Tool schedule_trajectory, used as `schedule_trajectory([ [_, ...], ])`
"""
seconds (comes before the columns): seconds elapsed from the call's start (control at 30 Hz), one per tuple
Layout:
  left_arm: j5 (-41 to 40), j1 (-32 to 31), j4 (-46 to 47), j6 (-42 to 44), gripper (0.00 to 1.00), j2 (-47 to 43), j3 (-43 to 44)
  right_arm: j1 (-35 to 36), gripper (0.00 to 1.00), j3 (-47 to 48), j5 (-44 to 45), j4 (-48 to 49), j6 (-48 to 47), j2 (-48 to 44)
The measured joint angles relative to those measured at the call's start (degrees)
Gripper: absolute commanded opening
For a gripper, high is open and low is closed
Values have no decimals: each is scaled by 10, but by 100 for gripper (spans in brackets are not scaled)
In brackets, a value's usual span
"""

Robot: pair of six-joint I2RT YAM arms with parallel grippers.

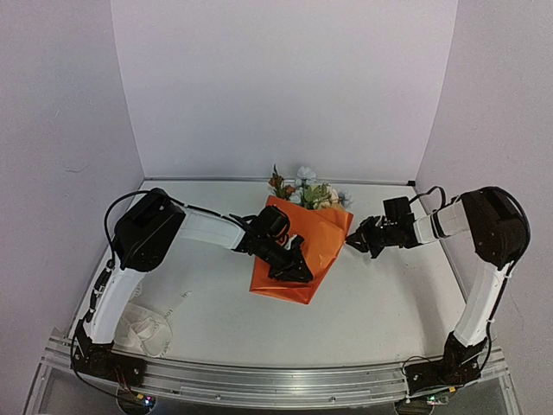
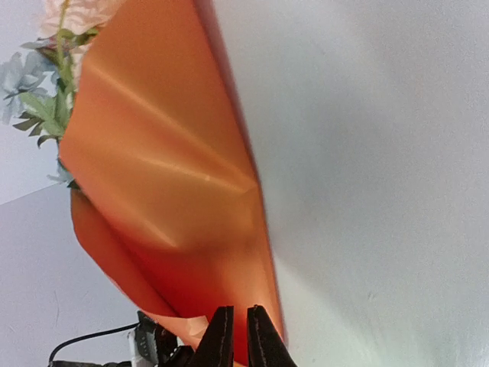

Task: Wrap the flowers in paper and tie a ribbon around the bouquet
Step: Adjust the folded bouquet at the center of the board.

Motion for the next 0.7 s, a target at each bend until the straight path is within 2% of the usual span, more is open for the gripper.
schedule_trajectory([
  [0.17, -2, 0, -5, 1, 16, 0, 3, 10, 8, 18, -11, 4, 6, -32],
  [0.43, -4, 0, -15, 3, 16, 0, 8, 28, 8, 32, -19, 13, 30, 10],
  [0.7, -4, 0, -16, 5, 16, 0, 8, 27, 3, 69, -16, 12, 60, 67],
])
